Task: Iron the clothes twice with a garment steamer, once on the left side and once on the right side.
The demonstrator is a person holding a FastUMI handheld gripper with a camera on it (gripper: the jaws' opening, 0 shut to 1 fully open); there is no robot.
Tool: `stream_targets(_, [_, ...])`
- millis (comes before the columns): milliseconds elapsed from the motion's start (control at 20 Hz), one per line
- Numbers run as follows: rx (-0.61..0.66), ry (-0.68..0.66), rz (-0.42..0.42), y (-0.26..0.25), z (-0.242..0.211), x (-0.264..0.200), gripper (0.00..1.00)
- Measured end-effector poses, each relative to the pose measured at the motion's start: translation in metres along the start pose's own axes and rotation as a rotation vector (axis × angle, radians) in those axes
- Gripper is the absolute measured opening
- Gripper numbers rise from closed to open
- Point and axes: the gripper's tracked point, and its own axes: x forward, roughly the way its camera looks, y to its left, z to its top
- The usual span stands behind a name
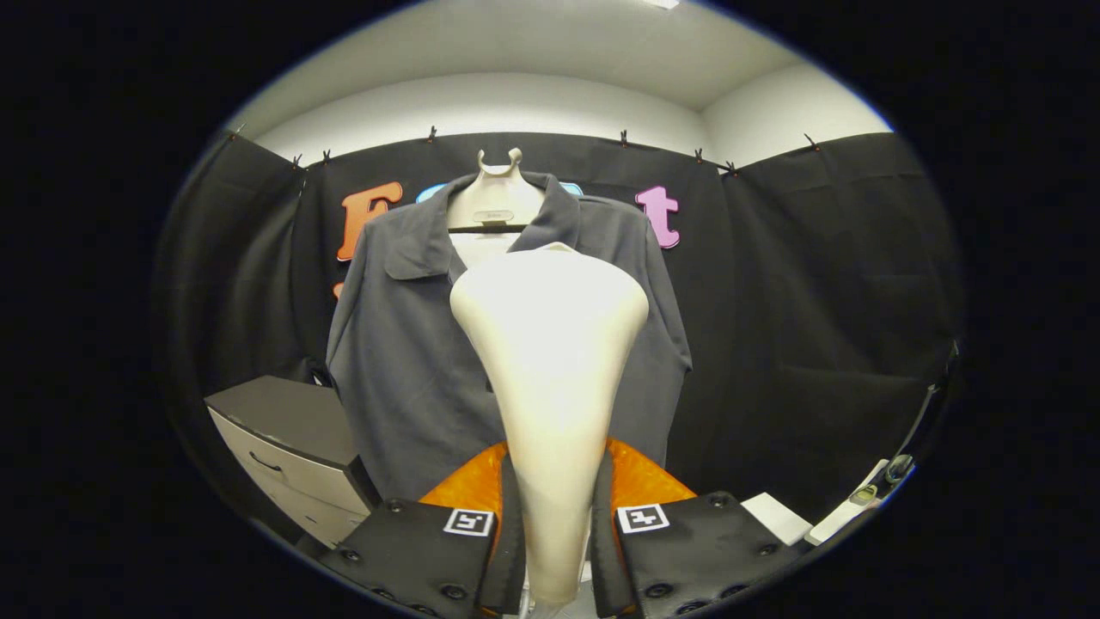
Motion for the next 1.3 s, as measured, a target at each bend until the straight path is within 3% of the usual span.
stream_targets(350, [-0.007,-0.073,-0.012,-0.007,0.033,-0.018,0.39])
stream_targets(1300, [0.001,-0.058,-0.018,-0.017,0.026,-0.029,0.38])
